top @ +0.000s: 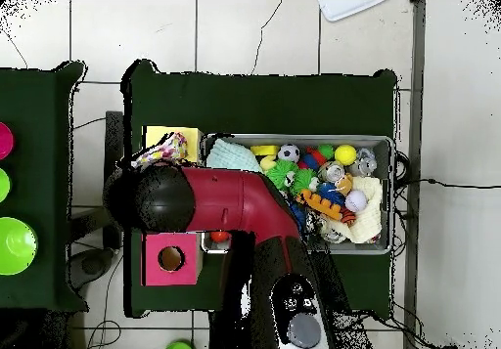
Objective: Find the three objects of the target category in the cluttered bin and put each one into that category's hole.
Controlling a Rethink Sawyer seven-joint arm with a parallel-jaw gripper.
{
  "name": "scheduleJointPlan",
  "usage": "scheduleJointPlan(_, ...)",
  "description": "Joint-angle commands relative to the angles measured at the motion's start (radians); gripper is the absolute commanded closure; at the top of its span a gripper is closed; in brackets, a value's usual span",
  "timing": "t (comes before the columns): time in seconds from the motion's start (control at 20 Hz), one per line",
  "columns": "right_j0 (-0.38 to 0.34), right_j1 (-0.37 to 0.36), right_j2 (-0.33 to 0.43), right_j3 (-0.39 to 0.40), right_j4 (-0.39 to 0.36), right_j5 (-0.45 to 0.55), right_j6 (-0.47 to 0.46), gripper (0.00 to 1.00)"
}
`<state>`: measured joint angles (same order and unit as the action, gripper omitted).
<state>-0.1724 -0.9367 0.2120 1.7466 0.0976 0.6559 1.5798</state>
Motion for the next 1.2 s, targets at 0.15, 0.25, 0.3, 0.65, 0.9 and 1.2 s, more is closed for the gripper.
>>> scheduleJointPlan(0.15,-0.003,0.028,0.000,-0.108,-0.014,0.066,0.132,1.00)
scheduleJointPlan(0.25,-0.003,0.036,0.000,-0.118,-0.014,0.050,0.134,1.00)
scheduleJointPlan(0.3,-0.002,0.040,0.000,-0.120,-0.014,0.040,0.136,1.00)
scheduleJointPlan(0.65,0.002,0.063,-0.003,-0.130,-0.023,0.001,0.139,1.00)
scheduleJointPlan(0.9,0.002,0.092,-0.012,-0.130,-0.046,-0.020,0.129,1.00)
scheduleJointPlan(1.2,0.002,0.121,-0.019,-0.124,-0.064,-0.073,0.121,1.00)
